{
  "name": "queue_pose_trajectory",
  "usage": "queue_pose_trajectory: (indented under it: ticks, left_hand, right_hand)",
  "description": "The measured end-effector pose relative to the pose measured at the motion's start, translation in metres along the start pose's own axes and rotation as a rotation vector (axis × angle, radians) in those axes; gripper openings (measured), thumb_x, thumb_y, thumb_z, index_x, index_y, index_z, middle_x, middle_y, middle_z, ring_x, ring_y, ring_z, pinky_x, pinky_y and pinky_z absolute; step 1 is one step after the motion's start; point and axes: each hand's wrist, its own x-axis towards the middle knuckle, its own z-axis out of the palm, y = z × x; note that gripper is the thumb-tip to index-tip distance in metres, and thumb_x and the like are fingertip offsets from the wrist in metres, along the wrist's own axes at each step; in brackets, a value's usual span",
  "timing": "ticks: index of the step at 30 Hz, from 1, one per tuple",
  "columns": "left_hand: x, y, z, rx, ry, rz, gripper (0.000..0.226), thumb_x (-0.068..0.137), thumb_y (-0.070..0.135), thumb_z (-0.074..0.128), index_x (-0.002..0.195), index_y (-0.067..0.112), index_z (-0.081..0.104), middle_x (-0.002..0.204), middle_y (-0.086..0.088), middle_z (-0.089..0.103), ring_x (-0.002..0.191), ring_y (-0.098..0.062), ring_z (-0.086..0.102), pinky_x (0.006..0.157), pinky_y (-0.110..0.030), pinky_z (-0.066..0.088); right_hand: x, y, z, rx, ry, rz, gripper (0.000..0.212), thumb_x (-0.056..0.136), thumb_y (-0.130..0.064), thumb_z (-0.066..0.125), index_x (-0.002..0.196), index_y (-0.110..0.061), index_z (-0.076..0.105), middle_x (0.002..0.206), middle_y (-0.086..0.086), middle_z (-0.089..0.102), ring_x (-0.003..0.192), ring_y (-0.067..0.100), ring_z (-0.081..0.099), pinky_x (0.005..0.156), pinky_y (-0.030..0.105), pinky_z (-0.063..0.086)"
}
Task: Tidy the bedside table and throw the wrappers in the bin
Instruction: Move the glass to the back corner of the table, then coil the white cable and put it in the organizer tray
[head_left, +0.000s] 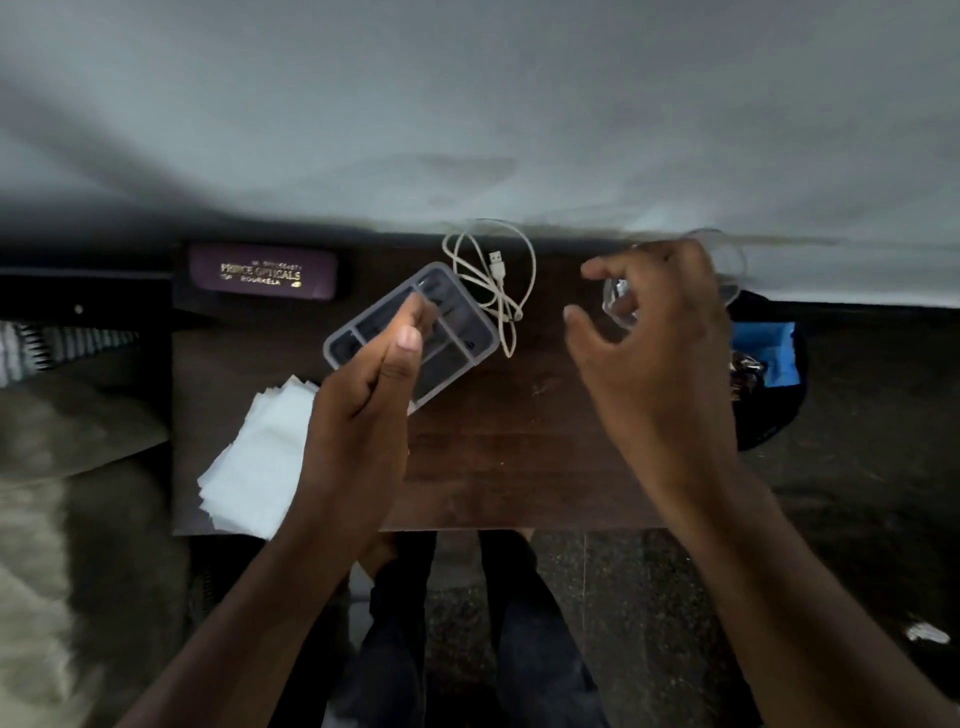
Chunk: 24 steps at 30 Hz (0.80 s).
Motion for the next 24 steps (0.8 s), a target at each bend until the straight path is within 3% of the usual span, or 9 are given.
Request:
queue_pose_trajectory:
  ticks: [3, 7, 11, 15, 20, 24]
  left_hand:
    - [-0.009, -0.006, -0.020, -0.005, 0.031, -0.015, 0.043, 0.099, 0.039, 0.047, 0.139, 0.026, 0.056, 0.138, 0.011, 0.064, 0.134, -0.004, 0.054, 0.118, -0.041, 0.037]
    - [-0.021, -0.010, -0.038, -0.065, 0.091, -0.033, 0.036, 0.102, 0.036, 0.048, 0.136, 0.027, 0.060, 0.136, 0.010, 0.066, 0.133, -0.005, 0.055, 0.118, -0.040, 0.036]
    - [-0.030, -0.010, -0.049, -0.106, 0.129, -0.068, 0.030, 0.104, 0.029, 0.050, 0.131, 0.026, 0.064, 0.132, 0.011, 0.069, 0.131, -0.004, 0.056, 0.118, -0.039, 0.036]
    - [-0.034, -0.011, -0.056, -0.133, 0.142, -0.102, 0.036, 0.104, 0.025, 0.050, 0.137, 0.017, 0.060, 0.133, 0.010, 0.068, 0.130, -0.003, 0.057, 0.118, -0.038, 0.036]
    - [-0.034, -0.015, -0.064, -0.079, 0.133, -0.112, 0.039, 0.102, 0.036, 0.052, 0.138, 0.022, 0.060, 0.135, 0.013, 0.066, 0.134, -0.001, 0.054, 0.120, -0.038, 0.034]
    - [-0.030, -0.021, -0.070, -0.027, 0.137, -0.140, 0.046, 0.099, 0.040, 0.053, 0.142, 0.023, 0.056, 0.138, 0.015, 0.063, 0.134, 0.001, 0.051, 0.120, -0.036, 0.033]
  right_hand:
    - [-0.016, -0.016, 0.016, 0.028, -0.010, -0.026, 0.027, 0.089, -0.023, 0.073, 0.115, -0.017, 0.067, 0.111, -0.007, 0.045, 0.100, 0.010, 0.053, 0.078, 0.001, 0.036]
    - [-0.030, -0.029, 0.028, 0.075, -0.031, -0.038, 0.024, 0.090, -0.020, 0.072, 0.113, -0.015, 0.067, 0.112, -0.002, 0.050, 0.101, 0.015, 0.056, 0.080, 0.016, 0.043]
    - [-0.033, -0.035, 0.032, 0.072, -0.041, -0.050, 0.022, 0.089, -0.020, 0.071, 0.111, -0.015, 0.067, 0.112, 0.000, 0.053, 0.100, 0.015, 0.057, 0.084, 0.019, 0.043]
    - [-0.032, -0.036, 0.036, 0.038, -0.056, -0.050, 0.020, 0.091, -0.021, 0.070, 0.110, -0.016, 0.068, 0.112, 0.001, 0.056, 0.102, 0.018, 0.057, 0.084, 0.024, 0.045]
    - [-0.028, -0.038, 0.040, 0.037, -0.079, -0.010, 0.021, 0.092, -0.022, 0.069, 0.112, -0.017, 0.067, 0.111, 0.000, 0.059, 0.102, 0.017, 0.058, 0.088, 0.031, 0.049]
    - [-0.015, -0.029, 0.044, 0.035, -0.118, 0.058, 0.037, 0.090, -0.024, 0.071, 0.126, -0.018, 0.063, 0.116, 0.000, 0.061, 0.101, 0.013, 0.059, 0.088, 0.027, 0.049]
